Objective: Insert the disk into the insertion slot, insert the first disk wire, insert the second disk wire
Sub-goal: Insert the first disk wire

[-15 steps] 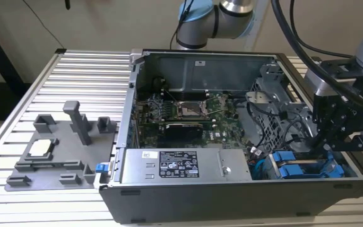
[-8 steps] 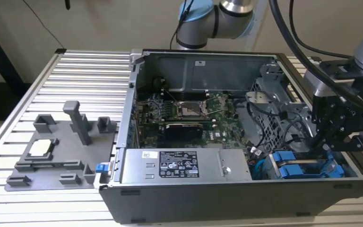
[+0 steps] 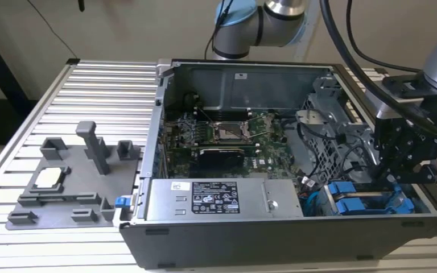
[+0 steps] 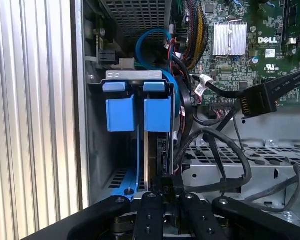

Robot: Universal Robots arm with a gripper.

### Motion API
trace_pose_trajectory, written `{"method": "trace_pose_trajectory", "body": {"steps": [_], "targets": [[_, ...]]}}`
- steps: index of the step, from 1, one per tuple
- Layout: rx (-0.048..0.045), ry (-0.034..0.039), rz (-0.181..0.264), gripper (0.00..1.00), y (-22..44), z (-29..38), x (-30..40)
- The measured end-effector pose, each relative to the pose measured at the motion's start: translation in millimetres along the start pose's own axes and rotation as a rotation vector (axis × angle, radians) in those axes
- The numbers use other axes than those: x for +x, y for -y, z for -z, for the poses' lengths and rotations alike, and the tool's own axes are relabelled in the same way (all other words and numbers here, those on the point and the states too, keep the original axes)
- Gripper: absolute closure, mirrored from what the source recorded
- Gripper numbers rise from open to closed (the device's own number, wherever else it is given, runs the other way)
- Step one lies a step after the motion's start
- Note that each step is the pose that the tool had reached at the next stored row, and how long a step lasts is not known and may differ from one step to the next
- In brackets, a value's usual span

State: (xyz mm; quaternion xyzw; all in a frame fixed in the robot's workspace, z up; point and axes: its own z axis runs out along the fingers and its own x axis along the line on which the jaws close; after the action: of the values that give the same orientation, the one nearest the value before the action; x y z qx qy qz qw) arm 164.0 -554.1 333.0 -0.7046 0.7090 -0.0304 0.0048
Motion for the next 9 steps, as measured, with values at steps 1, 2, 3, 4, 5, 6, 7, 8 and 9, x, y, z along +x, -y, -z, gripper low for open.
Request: {"method": "trace_pose_trajectory", "body": {"steps": [1,2,3,4,5,6,7,8,9], "targets": [[0.0000,0.0001,0.000,0.81,0.0,0.0,0.0],[0.0000,0.0002,0.000,0.81,0.0,0.0,0.0],[0.0000,0.0001,0.000,0.81,0.0,0.0,0.0],[0.0002,0.0006,0.000,0.81,0.0,-0.1,-0.1],[0.0002,0.0016,0.001,0.80,0.1,-0.6,-0.1],[0.0001,0.0014,0.001,0.80,0.1,-0.6,-0.1],[0.0000,0.0010,0.001,0.74,0.1,-0.4,-0.1],[0.0000,0.0002,0.001,0.74,0.1,-0.2,-0.1],[0.0000,-0.0002,0.001,0.74,0.1,0.8,0.0]]}}
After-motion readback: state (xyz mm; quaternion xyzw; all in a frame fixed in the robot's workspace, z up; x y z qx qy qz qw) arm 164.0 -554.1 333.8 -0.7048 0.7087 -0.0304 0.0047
